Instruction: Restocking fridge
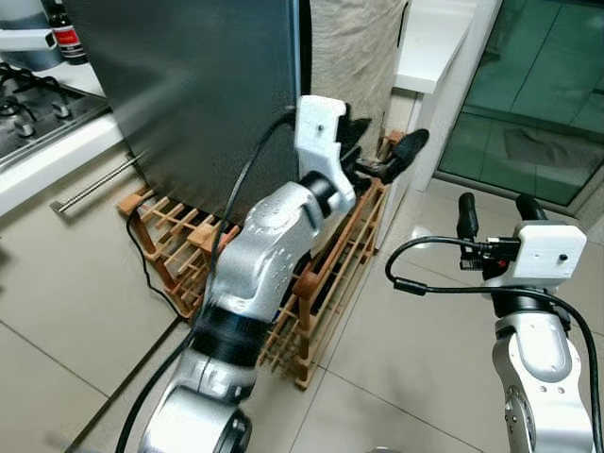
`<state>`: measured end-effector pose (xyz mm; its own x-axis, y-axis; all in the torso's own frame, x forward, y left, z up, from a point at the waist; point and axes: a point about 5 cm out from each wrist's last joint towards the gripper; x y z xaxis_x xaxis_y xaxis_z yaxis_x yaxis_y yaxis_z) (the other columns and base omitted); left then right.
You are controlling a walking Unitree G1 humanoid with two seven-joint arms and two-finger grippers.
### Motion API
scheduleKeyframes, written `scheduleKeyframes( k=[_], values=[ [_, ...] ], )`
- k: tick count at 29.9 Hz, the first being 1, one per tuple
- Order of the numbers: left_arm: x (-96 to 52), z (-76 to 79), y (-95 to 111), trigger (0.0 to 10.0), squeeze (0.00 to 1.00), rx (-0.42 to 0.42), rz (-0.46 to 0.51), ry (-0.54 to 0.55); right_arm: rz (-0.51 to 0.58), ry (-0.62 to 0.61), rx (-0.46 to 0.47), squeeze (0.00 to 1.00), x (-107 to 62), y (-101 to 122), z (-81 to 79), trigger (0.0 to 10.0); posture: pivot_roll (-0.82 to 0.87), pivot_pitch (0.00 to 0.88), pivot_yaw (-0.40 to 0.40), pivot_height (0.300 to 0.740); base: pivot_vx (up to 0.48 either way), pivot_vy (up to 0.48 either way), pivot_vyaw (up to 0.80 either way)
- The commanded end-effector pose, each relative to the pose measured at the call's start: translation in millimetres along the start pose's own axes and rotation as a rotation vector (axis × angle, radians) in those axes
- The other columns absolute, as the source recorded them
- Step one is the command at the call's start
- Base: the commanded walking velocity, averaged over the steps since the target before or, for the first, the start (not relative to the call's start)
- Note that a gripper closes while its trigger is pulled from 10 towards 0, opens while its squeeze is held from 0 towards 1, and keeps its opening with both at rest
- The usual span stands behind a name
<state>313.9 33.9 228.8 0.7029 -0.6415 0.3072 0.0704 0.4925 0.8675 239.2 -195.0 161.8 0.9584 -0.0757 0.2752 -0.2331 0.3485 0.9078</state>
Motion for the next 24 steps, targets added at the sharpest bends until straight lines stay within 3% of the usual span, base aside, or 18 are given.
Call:
scheduleKeyframes(
  k=[1,4,8,13,24],
  values=[
    [-11.8,-7.0,12.7,10.0,0.00,0.030,0.050,0.029,0.006,-0.007,0.003,0.00,-3.7,2.1,2.6,10.0,-0.20,0.000,0.049,0.740,0.000,0.000,0.00],
    [-36.3,-26.3,15.1,10.0,0.00,0.079,0.071,0.157,-0.006,-0.005,0.016,0.00,-5.9,-1.2,0.6,10.0,-0.17,0.000,0.037,0.740,0.000,0.000,0.00],
    [-38.8,-32.4,11.4,10.0,0.00,0.098,0.067,0.214,-0.006,0.003,0.021,0.00,-2.9,-1.8,-1.9,10.0,-0.16,0.000,0.032,0.740,0.000,0.000,0.00],
    [-23.8,-36.0,1.3,10.0,0.00,0.138,0.059,0.270,0.014,0.009,0.048,0.00,11.2,0.5,-5.5,10.0,-0.15,0.000,0.021,0.740,0.000,0.000,0.00],
    [-4.0,-32.8,-15.2,10.0,0.00,0.108,0.035,0.265,0.008,0.002,0.067,0.00,13.9,-1.0,-9.0,10.0,-0.18,0.000,0.031,0.740,0.000,0.000,0.00]
  ],
)
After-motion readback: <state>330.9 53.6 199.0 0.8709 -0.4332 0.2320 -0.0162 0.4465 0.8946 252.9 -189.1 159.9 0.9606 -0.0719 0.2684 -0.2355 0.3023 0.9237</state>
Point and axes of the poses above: a point about 5 cm out from each wrist's last joint towards the gripper, its own x axis pointing out of the wrist towards the gripper, its own y axis along the axis of the wrist's last joint, z = x × y, and after that the axes turned 11 degrees about -x, right-handed
